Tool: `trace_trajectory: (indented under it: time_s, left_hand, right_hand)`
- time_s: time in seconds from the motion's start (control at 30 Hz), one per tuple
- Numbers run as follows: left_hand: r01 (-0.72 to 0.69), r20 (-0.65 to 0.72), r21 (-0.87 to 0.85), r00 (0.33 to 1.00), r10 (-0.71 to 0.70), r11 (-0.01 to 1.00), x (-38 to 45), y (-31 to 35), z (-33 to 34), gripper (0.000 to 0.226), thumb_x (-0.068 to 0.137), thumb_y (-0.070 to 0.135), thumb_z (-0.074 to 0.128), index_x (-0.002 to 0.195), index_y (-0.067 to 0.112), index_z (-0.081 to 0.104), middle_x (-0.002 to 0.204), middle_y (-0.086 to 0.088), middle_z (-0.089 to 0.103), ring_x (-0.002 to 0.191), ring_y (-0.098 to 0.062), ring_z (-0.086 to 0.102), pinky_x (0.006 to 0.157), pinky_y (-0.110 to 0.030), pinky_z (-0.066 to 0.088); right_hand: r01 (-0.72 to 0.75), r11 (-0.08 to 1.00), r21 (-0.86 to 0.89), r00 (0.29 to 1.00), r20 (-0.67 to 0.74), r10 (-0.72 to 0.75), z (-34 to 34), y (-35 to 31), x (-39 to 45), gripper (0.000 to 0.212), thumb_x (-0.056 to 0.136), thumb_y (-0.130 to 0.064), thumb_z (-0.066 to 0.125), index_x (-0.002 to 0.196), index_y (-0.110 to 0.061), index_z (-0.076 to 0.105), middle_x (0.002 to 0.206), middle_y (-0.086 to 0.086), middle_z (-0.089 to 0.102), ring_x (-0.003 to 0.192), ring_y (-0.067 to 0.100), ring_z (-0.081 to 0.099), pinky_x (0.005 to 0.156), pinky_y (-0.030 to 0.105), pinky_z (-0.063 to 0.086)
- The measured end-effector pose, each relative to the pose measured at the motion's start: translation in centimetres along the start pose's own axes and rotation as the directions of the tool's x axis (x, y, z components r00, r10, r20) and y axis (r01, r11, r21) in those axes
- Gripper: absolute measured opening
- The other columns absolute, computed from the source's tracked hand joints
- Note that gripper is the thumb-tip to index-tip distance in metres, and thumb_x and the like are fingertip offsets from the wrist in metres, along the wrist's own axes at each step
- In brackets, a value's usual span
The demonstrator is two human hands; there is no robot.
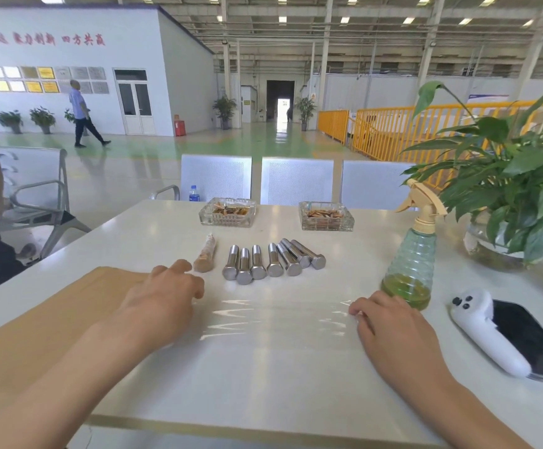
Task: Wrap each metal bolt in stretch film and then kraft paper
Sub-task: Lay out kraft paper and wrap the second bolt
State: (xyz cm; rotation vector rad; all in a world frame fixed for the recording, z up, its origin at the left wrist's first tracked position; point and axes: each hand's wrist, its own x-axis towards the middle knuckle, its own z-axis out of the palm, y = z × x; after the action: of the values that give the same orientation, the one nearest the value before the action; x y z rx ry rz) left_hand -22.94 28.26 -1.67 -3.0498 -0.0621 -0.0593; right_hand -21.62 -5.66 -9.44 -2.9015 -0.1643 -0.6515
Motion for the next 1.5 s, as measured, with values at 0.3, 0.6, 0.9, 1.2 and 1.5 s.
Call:
trace_trajectory:
  time_s: [0.3,0.6,0.9,1.2,1.5]
  left_hand:
    - [-0.103,0.026,0.364,0.995,0.101,0.926,-0.4,1.8,1.1,0.036,0.101,0.030,0.045,0.137,0.029,0.053,0.158,0.003,0.028,0.152,-0.027,0.012,0.121,-0.045,0.018]
    - [-0.119,-0.089,0.202,0.986,0.140,0.972,-1.4,0.1,2.5,0.030,0.102,0.034,0.038,0.126,0.034,0.057,0.162,0.003,0.019,0.154,-0.026,0.006,0.120,-0.039,0.023]
    - [-0.220,-0.460,-0.142,0.878,0.133,0.965,-0.7,-0.8,2.1,0.024,0.097,0.026,0.051,0.116,0.033,0.063,0.135,0.007,0.052,0.121,-0.026,0.055,0.091,-0.040,0.049]
    - [0.329,-0.018,-0.192,0.941,-0.339,0.925,4.6,-7.5,4.0,0.035,0.093,0.059,0.049,0.097,0.028,0.065,0.097,0.005,0.062,0.095,-0.023,0.055,0.075,-0.033,0.043]
    - [0.355,-0.115,-0.461,0.885,-0.451,0.814,3.8,-7.6,3.5,0.035,0.097,0.045,0.057,0.077,0.018,0.066,0.085,-0.008,0.066,0.084,-0.034,0.060,0.077,-0.040,0.054]
  right_hand:
    - [0.027,0.999,-0.032,0.998,0.064,-0.025,-0.7,0.8,-0.3,0.033,0.102,-0.025,0.048,0.123,-0.047,0.062,0.114,-0.022,0.057,0.105,0.010,0.053,0.083,0.028,0.037]
    - [-0.042,0.998,0.046,0.993,0.113,0.037,-1.3,1.4,0.2,0.033,0.102,-0.017,0.046,0.120,-0.038,0.063,0.113,-0.015,0.055,0.110,0.013,0.049,0.089,0.030,0.040]
    - [0.012,0.970,0.244,0.996,-0.092,0.011,-1.3,-0.7,-0.9,0.026,0.095,-0.015,0.052,0.098,-0.036,0.068,0.097,-0.019,0.059,0.095,0.011,0.048,0.081,0.035,0.044]
    - [0.047,0.964,0.261,0.994,-0.112,-0.019,-1.4,-1.0,-1.2,0.024,0.095,-0.012,0.057,0.095,-0.033,0.069,0.093,-0.019,0.060,0.094,0.013,0.053,0.086,0.038,0.045]
    - [0.036,0.974,0.225,0.992,-0.126,-0.007,-1.3,-1.3,-1.3,0.024,0.093,-0.011,0.060,0.090,-0.034,0.068,0.089,-0.020,0.061,0.088,0.013,0.052,0.081,0.036,0.041]
